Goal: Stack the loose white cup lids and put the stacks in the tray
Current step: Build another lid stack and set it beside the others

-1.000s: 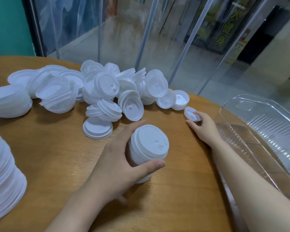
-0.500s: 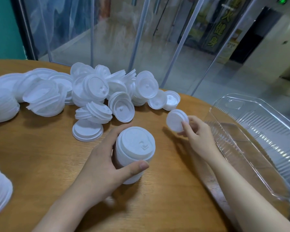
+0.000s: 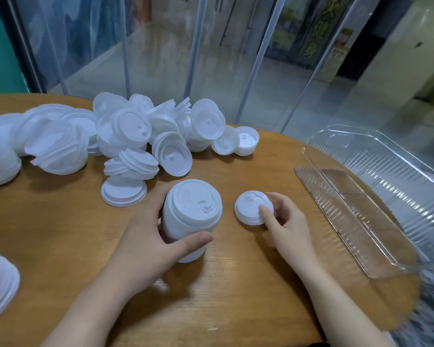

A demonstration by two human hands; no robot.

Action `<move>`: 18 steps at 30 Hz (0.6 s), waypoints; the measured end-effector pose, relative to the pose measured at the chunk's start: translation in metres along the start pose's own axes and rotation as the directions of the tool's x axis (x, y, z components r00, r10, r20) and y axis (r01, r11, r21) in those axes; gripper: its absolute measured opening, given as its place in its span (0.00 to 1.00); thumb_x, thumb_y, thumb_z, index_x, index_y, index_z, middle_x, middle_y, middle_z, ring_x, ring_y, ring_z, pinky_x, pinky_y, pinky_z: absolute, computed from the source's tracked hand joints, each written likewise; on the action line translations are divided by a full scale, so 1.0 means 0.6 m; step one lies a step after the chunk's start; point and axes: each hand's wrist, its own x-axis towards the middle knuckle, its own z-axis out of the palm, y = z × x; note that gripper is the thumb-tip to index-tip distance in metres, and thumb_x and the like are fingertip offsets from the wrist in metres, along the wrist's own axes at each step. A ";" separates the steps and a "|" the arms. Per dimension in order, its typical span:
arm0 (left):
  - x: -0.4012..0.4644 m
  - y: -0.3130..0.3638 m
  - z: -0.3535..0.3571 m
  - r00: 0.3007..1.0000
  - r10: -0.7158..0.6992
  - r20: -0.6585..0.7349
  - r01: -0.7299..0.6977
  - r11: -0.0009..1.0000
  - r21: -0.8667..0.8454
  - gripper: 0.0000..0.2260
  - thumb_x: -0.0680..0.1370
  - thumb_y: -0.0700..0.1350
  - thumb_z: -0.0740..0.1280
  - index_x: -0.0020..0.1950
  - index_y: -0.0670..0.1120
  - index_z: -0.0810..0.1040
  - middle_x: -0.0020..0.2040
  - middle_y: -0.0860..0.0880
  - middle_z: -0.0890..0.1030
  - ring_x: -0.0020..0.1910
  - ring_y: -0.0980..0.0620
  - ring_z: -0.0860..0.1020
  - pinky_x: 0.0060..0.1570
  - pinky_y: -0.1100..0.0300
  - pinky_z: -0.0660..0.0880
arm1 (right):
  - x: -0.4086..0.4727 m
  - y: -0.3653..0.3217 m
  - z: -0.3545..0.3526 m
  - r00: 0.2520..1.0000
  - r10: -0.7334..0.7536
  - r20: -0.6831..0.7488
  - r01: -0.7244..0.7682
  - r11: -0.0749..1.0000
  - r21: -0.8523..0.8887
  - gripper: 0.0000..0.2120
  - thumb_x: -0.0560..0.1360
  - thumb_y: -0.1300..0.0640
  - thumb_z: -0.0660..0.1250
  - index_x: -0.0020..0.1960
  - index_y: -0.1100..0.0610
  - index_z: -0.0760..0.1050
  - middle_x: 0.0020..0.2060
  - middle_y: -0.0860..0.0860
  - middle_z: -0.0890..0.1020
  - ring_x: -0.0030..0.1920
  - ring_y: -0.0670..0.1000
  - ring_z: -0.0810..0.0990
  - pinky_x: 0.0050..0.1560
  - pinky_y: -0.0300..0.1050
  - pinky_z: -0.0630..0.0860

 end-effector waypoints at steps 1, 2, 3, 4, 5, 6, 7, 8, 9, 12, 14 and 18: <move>0.000 0.000 0.001 1.000 -0.001 -0.003 0.001 1.000 0.001 0.34 0.60 0.64 0.78 0.64 0.65 0.74 0.60 0.68 0.80 0.62 0.67 0.77 0.54 0.77 0.70 | 0.000 -0.001 0.001 1.000 0.008 0.007 -0.008 1.000 -0.006 0.13 0.77 0.51 0.75 0.61 0.46 0.79 0.45 0.47 0.84 0.43 0.51 0.80 0.44 0.43 0.77; 0.000 0.000 0.001 1.000 -0.002 -0.005 0.002 1.000 0.003 0.34 0.59 0.64 0.78 0.64 0.65 0.74 0.60 0.68 0.80 0.61 0.68 0.77 0.54 0.77 0.70 | -0.001 -0.003 0.002 1.000 0.014 0.018 -0.014 1.000 -0.003 0.16 0.75 0.51 0.77 0.61 0.46 0.79 0.45 0.45 0.84 0.41 0.49 0.80 0.42 0.39 0.75; 0.001 0.001 0.001 1.000 -0.003 -0.007 0.003 1.000 0.004 0.34 0.59 0.64 0.78 0.64 0.65 0.74 0.60 0.68 0.80 0.61 0.68 0.77 0.54 0.77 0.70 | -0.001 -0.005 0.003 0.999 0.020 0.027 -0.020 1.000 0.007 0.19 0.72 0.52 0.79 0.61 0.45 0.79 0.45 0.43 0.85 0.39 0.46 0.78 0.41 0.36 0.74; 0.001 0.000 0.001 1.000 -0.004 -0.007 0.004 1.000 0.004 0.34 0.59 0.64 0.78 0.64 0.65 0.74 0.60 0.67 0.80 0.62 0.68 0.77 0.54 0.77 0.70 | -0.002 -0.005 0.005 0.999 0.028 0.034 -0.028 0.999 0.016 0.21 0.71 0.52 0.81 0.60 0.44 0.78 0.46 0.42 0.84 0.37 0.44 0.77 0.40 0.34 0.73; 0.001 0.000 0.001 1.000 -0.006 -0.007 0.006 1.000 0.005 0.34 0.59 0.64 0.78 0.64 0.66 0.74 0.60 0.68 0.80 0.62 0.68 0.77 0.54 0.78 0.70 | -0.002 -0.004 0.006 0.999 0.035 0.036 -0.035 0.999 0.013 0.22 0.69 0.51 0.82 0.60 0.44 0.78 0.46 0.41 0.84 0.36 0.44 0.75 0.39 0.33 0.72; 0.001 -0.001 0.001 1.000 -0.007 -0.008 0.007 1.000 0.007 0.34 0.59 0.64 0.78 0.64 0.66 0.74 0.60 0.68 0.80 0.62 0.68 0.77 0.54 0.78 0.70 | -0.001 -0.004 0.007 0.999 0.038 0.038 -0.038 0.999 0.001 0.23 0.68 0.51 0.82 0.59 0.43 0.78 0.46 0.41 0.84 0.36 0.44 0.74 0.39 0.33 0.72; 0.001 -0.002 0.001 1.000 -0.007 -0.009 0.007 1.000 0.009 0.34 0.59 0.64 0.78 0.64 0.66 0.74 0.60 0.68 0.80 0.62 0.68 0.77 0.54 0.78 0.70 | 0.000 -0.004 0.007 0.999 0.036 0.038 -0.035 0.999 -0.014 0.23 0.67 0.50 0.83 0.59 0.42 0.78 0.46 0.40 0.84 0.35 0.44 0.73 0.38 0.34 0.72; 0.001 -0.003 0.001 1.000 -0.007 -0.008 0.007 1.000 0.011 0.34 0.59 0.65 0.78 0.64 0.66 0.74 0.61 0.68 0.80 0.62 0.68 0.77 0.54 0.78 0.70 | 0.000 -0.006 0.008 0.999 0.029 0.036 -0.028 0.999 -0.028 0.23 0.67 0.51 0.83 0.59 0.42 0.79 0.46 0.39 0.84 0.35 0.44 0.73 0.38 0.33 0.72; 0.001 -0.003 0.001 1.000 -0.007 -0.006 0.007 1.000 0.013 0.34 0.59 0.65 0.78 0.64 0.66 0.74 0.61 0.68 0.80 0.62 0.68 0.77 0.54 0.78 0.70 | -0.001 -0.007 0.008 0.999 0.019 0.033 -0.018 0.999 -0.039 0.24 0.67 0.51 0.83 0.59 0.42 0.79 0.46 0.38 0.84 0.34 0.43 0.73 0.38 0.33 0.72; 0.001 -0.003 0.000 1.000 -0.005 0.000 0.005 1.000 0.020 0.34 0.60 0.65 0.78 0.65 0.66 0.73 0.62 0.67 0.80 0.63 0.68 0.77 0.55 0.78 0.70 | -0.003 -0.012 0.010 1.000 -0.005 0.023 0.006 0.999 -0.052 0.24 0.66 0.51 0.84 0.59 0.42 0.80 0.45 0.37 0.84 0.34 0.42 0.73 0.38 0.32 0.72; 0.001 -0.003 -0.001 1.000 -0.006 0.001 0.006 1.000 0.021 0.35 0.60 0.66 0.78 0.66 0.66 0.74 0.62 0.67 0.80 0.63 0.67 0.77 0.55 0.78 0.70 | -0.005 -0.014 0.012 0.999 -0.018 0.027 0.019 0.998 -0.061 0.25 0.65 0.51 0.84 0.59 0.43 0.80 0.45 0.37 0.84 0.34 0.41 0.73 0.38 0.32 0.71; 0.000 -0.003 -0.002 1.000 -0.015 0.005 0.015 1.000 0.015 0.35 0.60 0.66 0.78 0.66 0.65 0.74 0.62 0.67 0.80 0.63 0.67 0.77 0.55 0.77 0.71 | -0.008 -0.019 0.012 0.998 -0.054 0.033 0.057 0.994 -0.089 0.23 0.66 0.51 0.84 0.58 0.43 0.81 0.43 0.38 0.83 0.34 0.41 0.73 0.38 0.30 0.70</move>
